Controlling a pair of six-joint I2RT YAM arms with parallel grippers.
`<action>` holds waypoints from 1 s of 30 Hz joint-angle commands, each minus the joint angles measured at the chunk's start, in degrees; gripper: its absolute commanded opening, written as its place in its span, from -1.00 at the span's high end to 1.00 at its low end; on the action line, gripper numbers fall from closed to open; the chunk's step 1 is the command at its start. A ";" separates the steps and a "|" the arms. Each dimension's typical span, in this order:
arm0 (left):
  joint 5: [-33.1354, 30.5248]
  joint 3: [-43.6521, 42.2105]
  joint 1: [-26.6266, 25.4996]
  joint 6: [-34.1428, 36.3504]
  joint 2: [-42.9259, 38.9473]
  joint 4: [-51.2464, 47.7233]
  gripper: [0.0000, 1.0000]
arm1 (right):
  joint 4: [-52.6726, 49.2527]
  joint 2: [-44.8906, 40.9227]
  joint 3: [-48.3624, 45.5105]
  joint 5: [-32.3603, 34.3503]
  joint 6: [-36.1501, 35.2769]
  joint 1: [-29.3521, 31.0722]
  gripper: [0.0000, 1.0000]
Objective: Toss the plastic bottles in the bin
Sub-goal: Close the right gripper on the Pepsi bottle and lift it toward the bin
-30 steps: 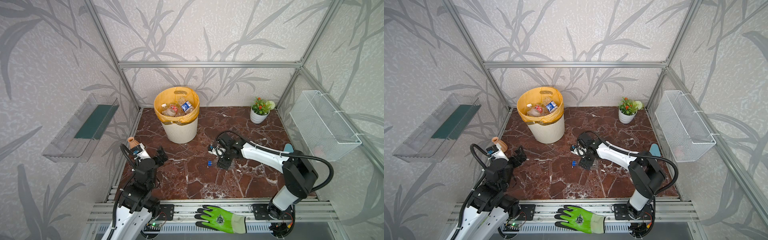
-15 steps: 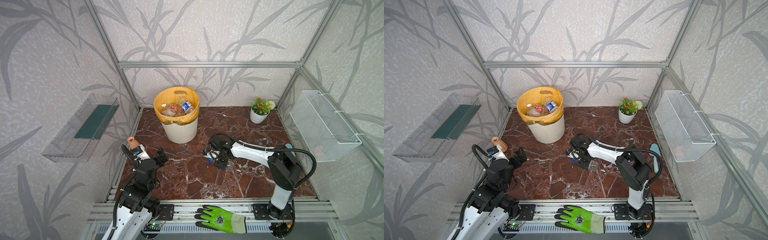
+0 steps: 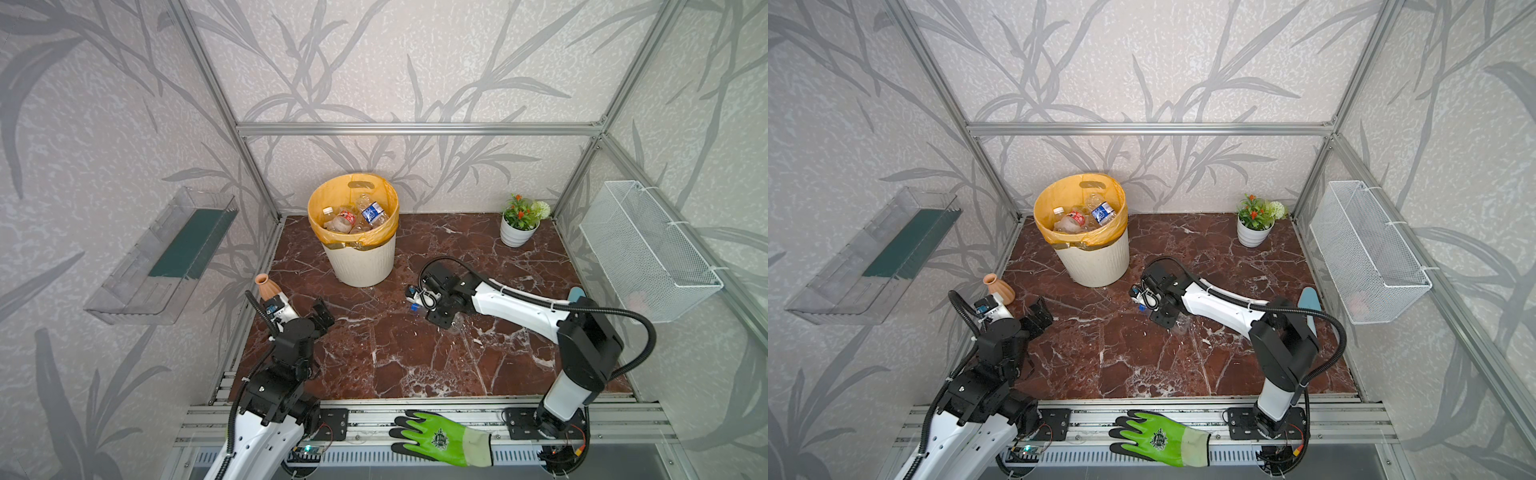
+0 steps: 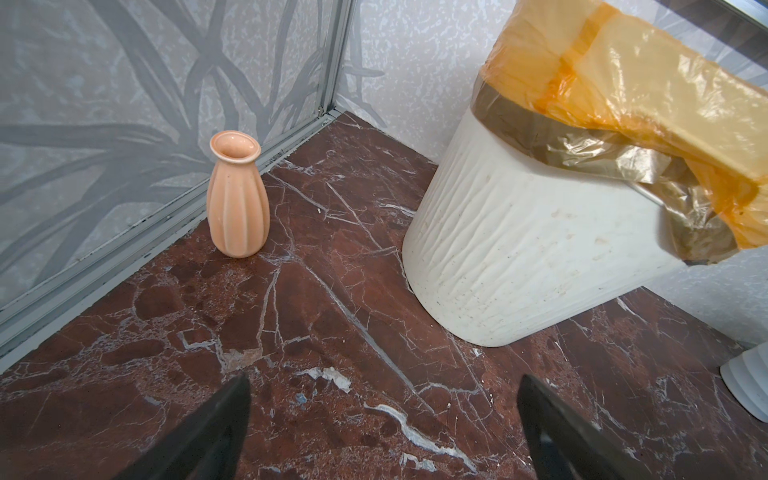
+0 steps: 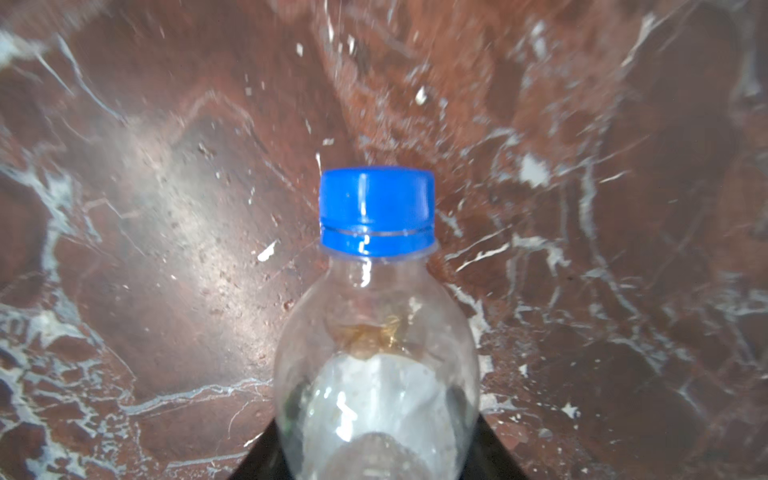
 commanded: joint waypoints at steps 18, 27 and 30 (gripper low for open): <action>-0.76 -1.76 0.36 -4.93 4.03 -2.43 -0.98 | 59.11 -22.63 1.75 -11.74 35.89 -10.37 0.26; 0.89 -1.54 0.48 -4.75 5.90 -2.35 -0.98 | 58.52 8.78 30.00 -24.40 54.03 -8.30 0.19; 1.35 -1.03 0.53 -4.20 6.12 -2.86 -0.98 | 47.79 20.72 46.07 -30.52 54.62 -7.79 -0.05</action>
